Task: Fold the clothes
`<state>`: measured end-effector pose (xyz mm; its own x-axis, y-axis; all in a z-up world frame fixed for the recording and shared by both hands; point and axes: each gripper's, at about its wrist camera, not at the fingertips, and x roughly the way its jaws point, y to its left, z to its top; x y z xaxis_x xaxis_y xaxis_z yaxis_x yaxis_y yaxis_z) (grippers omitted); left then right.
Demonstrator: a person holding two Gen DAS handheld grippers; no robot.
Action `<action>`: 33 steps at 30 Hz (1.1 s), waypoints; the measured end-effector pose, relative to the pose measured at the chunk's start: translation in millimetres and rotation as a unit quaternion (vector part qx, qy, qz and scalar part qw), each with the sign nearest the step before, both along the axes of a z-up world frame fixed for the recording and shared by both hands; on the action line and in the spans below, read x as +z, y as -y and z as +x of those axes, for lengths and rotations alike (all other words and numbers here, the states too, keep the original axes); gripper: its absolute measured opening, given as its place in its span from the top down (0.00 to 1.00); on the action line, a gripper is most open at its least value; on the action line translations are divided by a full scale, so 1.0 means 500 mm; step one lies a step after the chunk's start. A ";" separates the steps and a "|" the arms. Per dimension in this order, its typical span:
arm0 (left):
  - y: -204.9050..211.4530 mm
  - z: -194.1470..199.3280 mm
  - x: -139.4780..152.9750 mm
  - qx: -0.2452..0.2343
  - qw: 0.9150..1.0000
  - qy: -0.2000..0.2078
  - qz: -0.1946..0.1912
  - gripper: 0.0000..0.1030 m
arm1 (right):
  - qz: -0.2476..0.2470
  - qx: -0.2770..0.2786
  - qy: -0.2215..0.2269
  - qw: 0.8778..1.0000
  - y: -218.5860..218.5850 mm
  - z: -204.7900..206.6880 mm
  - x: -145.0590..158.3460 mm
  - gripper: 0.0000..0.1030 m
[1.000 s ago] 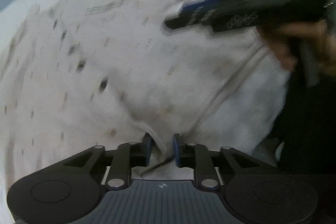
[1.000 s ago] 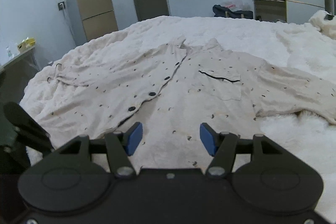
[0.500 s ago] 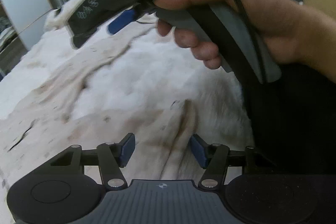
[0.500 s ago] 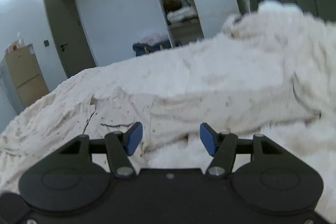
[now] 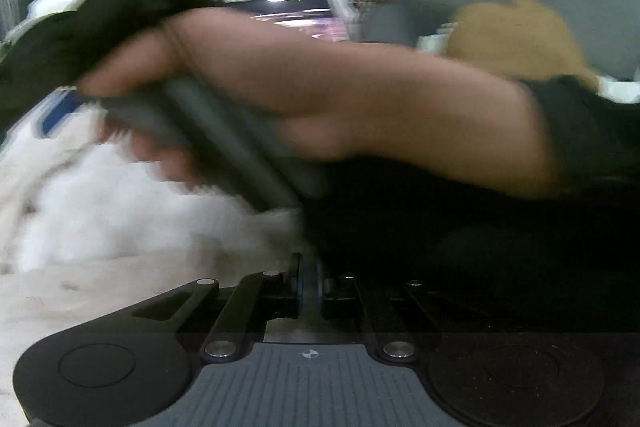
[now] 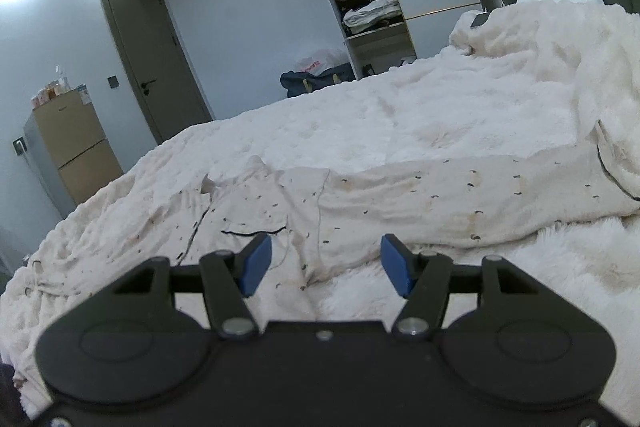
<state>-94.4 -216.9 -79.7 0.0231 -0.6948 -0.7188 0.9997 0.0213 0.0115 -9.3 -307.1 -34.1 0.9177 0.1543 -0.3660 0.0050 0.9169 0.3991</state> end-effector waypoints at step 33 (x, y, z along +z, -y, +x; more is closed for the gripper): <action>-0.163 -0.052 0.059 0.075 0.985 0.145 -0.048 0.83 | 0.028 0.034 -0.002 0.999 -0.007 0.000 -0.003 0.43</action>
<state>-120.6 -135.7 -50.1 0.3261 -0.7329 -0.5970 0.9399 0.1839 0.2877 -9.1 -303.4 -35.7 0.9028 0.2362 -0.3595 -0.0542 0.8916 0.4496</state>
